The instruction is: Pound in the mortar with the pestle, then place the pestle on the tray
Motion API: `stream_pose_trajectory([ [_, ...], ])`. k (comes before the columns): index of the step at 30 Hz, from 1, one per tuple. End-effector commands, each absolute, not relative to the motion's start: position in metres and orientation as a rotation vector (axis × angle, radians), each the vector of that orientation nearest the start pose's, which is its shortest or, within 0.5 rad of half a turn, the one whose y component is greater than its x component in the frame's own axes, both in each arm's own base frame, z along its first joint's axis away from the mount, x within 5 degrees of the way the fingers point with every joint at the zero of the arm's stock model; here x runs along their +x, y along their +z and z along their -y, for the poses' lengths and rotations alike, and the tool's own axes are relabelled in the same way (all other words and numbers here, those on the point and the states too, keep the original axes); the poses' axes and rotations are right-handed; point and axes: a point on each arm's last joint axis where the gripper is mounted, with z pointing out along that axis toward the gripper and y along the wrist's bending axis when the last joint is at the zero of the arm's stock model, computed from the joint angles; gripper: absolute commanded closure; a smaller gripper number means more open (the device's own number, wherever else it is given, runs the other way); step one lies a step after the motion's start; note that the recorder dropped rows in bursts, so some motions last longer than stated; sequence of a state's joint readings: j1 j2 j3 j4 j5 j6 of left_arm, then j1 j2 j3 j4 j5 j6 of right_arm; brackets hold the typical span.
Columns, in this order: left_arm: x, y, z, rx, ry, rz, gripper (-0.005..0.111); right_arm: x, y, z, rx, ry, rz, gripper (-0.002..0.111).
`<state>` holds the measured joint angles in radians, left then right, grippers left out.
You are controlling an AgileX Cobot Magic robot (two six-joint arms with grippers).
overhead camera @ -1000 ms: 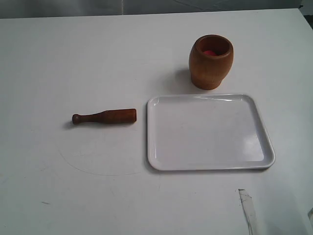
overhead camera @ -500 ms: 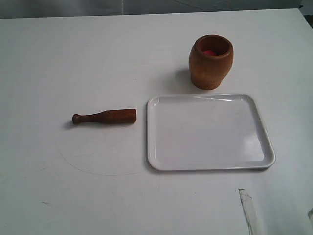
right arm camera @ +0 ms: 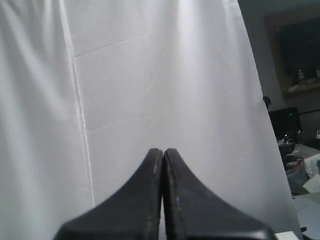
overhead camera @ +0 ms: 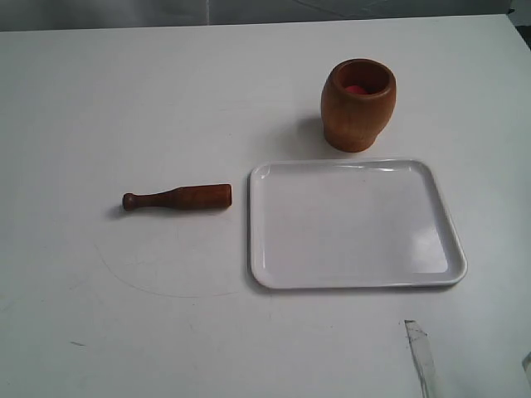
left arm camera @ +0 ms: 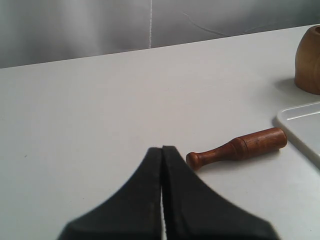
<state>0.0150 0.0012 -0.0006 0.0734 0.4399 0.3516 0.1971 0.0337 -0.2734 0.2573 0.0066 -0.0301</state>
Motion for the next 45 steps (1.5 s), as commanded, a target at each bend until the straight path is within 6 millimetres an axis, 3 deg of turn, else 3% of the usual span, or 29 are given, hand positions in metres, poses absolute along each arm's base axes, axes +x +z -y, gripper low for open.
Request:
stream_pose_trajectory([
  [1, 0.051, 0.174, -0.003, 0.361, 0.302, -1.897, 0.107, 0.039, 0.349, -0.012, -0.143, 0.233, -1.373, 0.108],
  [5, 0.051, 0.174, -0.003, 0.361, 0.302, -1.897, 0.107, 0.068, 0.383, -0.025, -0.331, 0.178, -1.575, 0.108],
  [10, 0.051, 0.174, -0.003, 0.361, 0.302, -1.897, 0.107, 0.113, 0.412, -0.058, -0.688, 0.306, -1.741, 0.108],
  [15, 0.051, 0.174, -0.003, 0.361, 0.302, -1.897, 0.107, 0.174, 0.415, -0.093, -0.907, 0.567, -1.891, 0.108],
  [18, 0.051, 0.174, -0.003, 0.361, 0.302, -1.897, 0.107, 0.211, 0.397, -0.124, -1.025, 0.580, -1.952, 0.108],
  [20, 0.051, 0.174, -0.003, 0.361, 0.302, -1.897, 0.107, 0.229, 0.381, -0.154, -1.157, 0.533, -1.956, 0.108],
  [26, 0.051, 0.174, -0.003, 0.361, 0.302, -1.897, 0.107, 0.253, 0.327, -0.257, -1.562, 0.364, -1.898, 0.108],
  [32, 0.051, 0.174, -0.003, 0.361, 0.302, -1.897, 0.107, 0.265, 0.257, -0.340, -1.895, 0.283, -1.937, 0.108],
  [39, 0.051, 0.174, -0.003, 0.361, 0.302, -1.897, 0.107, 0.262, 0.200, -0.399, -2.087, 0.303, -1.949, 0.107],
  [41, 0.051, 0.174, -0.003, 0.361, 0.302, -1.897, 0.107, 0.257, 0.191, -0.410, -2.126, 0.305, -1.915, 0.099],
  [45, 0.051, 0.174, -0.003, 0.361, 0.302, -1.897, 0.107, 0.247, 0.178, -0.425, -2.180, 0.294, -1.826, 0.070],
])
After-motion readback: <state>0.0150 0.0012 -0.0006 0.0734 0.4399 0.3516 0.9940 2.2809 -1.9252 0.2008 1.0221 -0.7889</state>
